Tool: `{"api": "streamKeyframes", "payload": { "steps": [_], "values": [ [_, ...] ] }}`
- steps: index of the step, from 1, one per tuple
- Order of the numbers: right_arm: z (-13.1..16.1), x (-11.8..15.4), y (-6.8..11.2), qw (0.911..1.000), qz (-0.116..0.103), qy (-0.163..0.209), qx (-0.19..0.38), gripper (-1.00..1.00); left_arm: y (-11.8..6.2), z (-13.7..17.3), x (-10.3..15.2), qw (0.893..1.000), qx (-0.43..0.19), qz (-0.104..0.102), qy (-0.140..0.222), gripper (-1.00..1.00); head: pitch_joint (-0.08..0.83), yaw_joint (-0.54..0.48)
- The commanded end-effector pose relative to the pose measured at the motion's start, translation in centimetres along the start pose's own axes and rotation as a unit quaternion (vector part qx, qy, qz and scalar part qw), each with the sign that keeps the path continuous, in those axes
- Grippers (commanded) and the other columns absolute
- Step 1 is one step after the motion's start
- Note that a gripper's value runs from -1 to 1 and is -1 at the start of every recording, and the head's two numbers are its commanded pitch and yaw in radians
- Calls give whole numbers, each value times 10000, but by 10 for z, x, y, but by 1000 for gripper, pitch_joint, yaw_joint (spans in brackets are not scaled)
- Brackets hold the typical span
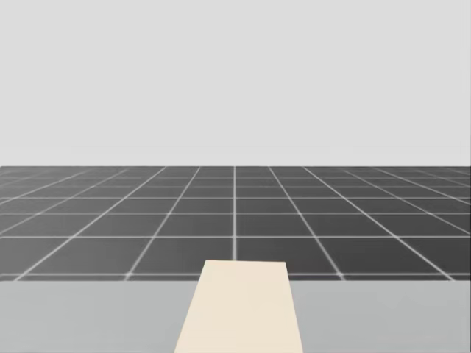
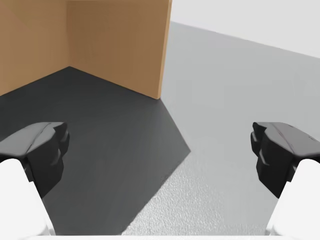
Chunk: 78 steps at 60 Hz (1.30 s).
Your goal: Retrieve the object from inside the box.
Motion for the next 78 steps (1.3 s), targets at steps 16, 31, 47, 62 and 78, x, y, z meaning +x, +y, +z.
{"api": "streamKeyframes", "payload": {
  "steps": [16,31,47,62,78],
  "values": [
    [14,11,38,9780,-263,-736,1935,-1000,-44,26,13,9753,-2073,-156,-748,-1000,12,-8],
    [9,2,49,9718,-659,-703,2152,-1000,-62,30,15,9677,-2383,-166,-812,-1000,24,-11],
    [-27,-49,47,9779,-408,-562,1973,-1000,-64,29,14,9672,-2403,-177,-804,-1000,43,-14],
    [-70,-60,64,9531,-218,-845,2898,-1000,-64,30,15,9669,-2397,-252,-840,-1000,54,-13],
    [-101,-78,91,9281,-508,-739,3613,-1000,-64,31,16,9657,-2421,-310,-888,-1000,85,-11]
  ]
}}
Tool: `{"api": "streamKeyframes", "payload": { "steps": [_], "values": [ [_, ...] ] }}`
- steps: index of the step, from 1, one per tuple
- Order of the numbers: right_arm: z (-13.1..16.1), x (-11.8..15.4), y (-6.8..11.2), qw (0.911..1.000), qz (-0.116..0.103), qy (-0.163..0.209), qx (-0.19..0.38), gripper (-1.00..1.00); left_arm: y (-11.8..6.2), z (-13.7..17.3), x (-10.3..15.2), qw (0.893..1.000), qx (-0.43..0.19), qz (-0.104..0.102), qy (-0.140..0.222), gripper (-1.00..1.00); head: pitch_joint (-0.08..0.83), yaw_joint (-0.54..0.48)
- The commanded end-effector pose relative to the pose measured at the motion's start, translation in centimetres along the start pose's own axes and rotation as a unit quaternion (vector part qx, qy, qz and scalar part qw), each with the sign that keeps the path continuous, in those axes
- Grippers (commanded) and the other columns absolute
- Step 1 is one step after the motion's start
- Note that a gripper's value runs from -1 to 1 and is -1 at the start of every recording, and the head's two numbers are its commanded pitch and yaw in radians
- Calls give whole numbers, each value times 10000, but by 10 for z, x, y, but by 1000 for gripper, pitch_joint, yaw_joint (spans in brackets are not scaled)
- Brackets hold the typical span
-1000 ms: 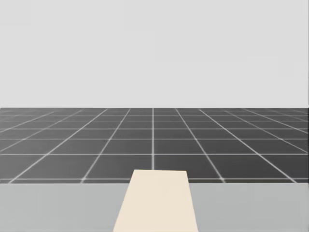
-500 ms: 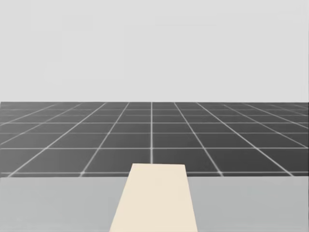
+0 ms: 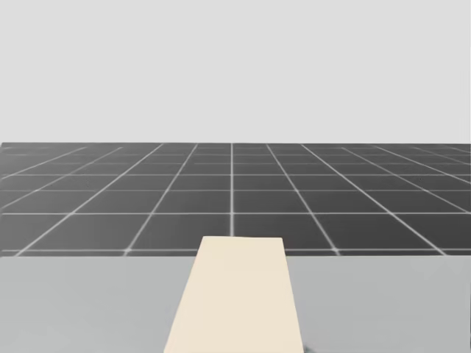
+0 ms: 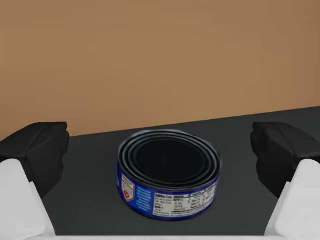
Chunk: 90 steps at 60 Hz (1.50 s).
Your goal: Retrieve the object from inside the box.
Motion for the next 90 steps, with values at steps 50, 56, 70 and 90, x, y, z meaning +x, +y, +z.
{"api": "streamKeyframes", "payload": {
  "steps": [50,56,70,90],
  "values": [
    [-20,-53,0,9859,-1096,1267,14,1000,-11,-7,6,9995,-246,-60,-212,-1000,122,-43],
    [-4,-34,-8,9888,-902,1173,-187,1000,-8,-6,7,9996,-179,-19,-228,-1000,119,-44],
    [60,8,-27,9919,-384,945,-762,1000,-4,-5,7,9997,-106,2,-238,-1000,110,-47],
    [149,58,-47,9804,279,775,-1792,1000,3,-2,8,9997,-12,14,-257,-1000,103,-46]
  ]
}}
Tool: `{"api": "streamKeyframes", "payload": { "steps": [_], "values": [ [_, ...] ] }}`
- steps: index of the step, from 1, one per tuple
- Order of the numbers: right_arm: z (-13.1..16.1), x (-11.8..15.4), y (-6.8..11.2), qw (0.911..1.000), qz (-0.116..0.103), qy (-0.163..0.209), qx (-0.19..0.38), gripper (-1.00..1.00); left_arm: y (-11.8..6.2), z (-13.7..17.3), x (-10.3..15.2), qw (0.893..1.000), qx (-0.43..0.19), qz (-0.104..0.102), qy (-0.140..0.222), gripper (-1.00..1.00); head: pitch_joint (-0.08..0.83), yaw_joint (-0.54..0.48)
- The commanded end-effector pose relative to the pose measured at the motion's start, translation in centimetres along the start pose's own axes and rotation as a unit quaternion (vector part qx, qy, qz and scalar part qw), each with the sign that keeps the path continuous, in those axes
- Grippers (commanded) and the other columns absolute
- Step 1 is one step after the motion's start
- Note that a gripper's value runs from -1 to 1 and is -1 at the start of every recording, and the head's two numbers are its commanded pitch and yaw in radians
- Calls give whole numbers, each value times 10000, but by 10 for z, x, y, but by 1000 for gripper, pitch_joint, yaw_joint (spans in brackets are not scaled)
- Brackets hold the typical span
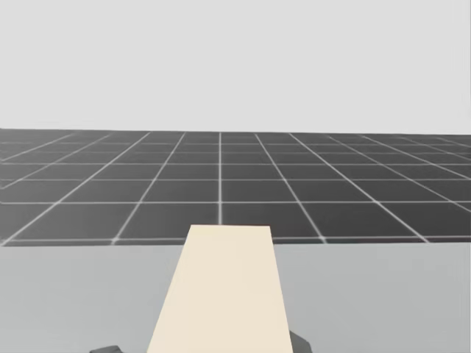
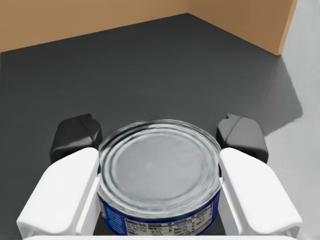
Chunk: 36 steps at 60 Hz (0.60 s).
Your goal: Retrieve the object from inside the box.
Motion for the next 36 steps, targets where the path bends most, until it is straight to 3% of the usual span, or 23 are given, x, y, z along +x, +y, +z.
{"api": "streamKeyframes", "payload": {
  "steps": [1,21,24,36],
  "values": [
    [39,26,-24,9972,344,-195,-635,1000,-4,-6,4,9997,-120,80,-193,-1000,102,-46],
    [68,85,-64,9821,981,-452,-1541,1000,-1,-4,4,9998,-77,67,-198,-1000,90,-44],
    [72,97,-71,9763,1174,-502,-1750,1000,-1,-4,4,9998,-67,65,-200,-1000,89,-43],
    [84,149,-89,9581,1435,-880,-2319,1000,1,-3,5,9998,-45,65,-200,-1000,84,-42]
  ]
}}
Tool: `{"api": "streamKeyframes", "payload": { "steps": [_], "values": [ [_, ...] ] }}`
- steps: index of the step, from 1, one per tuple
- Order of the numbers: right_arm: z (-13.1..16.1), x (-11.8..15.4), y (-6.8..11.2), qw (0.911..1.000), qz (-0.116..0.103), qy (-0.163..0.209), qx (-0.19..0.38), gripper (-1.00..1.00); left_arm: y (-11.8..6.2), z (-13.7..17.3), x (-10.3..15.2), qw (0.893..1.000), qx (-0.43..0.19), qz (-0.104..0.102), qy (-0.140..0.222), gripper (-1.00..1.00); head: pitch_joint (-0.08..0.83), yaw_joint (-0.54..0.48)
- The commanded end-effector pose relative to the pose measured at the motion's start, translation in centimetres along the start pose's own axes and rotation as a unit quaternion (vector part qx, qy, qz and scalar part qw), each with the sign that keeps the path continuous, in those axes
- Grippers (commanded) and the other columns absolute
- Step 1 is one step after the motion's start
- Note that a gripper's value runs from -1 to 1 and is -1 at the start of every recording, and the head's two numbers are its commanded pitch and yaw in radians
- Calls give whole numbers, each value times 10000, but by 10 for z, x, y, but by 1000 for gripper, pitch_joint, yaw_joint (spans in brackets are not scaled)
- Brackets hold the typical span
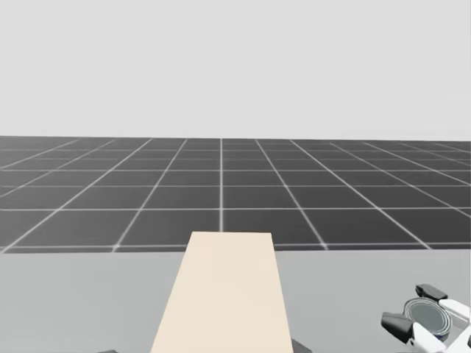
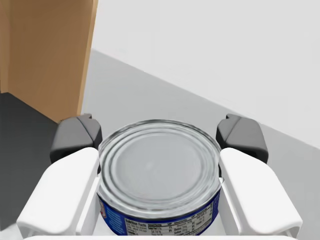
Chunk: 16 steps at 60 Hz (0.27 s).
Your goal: Retrieve the object from inside the box.
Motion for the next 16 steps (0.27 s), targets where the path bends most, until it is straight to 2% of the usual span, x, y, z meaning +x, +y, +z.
{"api": "streamKeyframes", "payload": {
  "steps": [1,3,7,10,12,16],
  "values": [
    [-5,50,-34,9962,403,-392,-660,1000,-3,-4,3,9998,-93,56,-141,-1000,84,-41],
    [-5,56,-37,9955,437,-430,-728,1000,-3,-4,3,9998,-89,53,-140,-1000,84,-41],
    [-6,81,-50,9903,641,-637,-1053,1000,-3,-4,3,9999,-79,55,-130,-1000,83,-40],
    [-6,91,-54,9881,672,-730,-1174,1000,-3,-4,3,9999,-77,52,-128,-1000,83,-40],
    [-5,105,-61,9837,796,-837,-1376,1000,-3,-4,3,9999,-71,60,-130,-1000,82,-40],
    [-5,127,-69,9776,884,-1057,-1594,1000,-2,-4,3,9999,-64,59,-129,-1000,82,-41]
  ]
}}
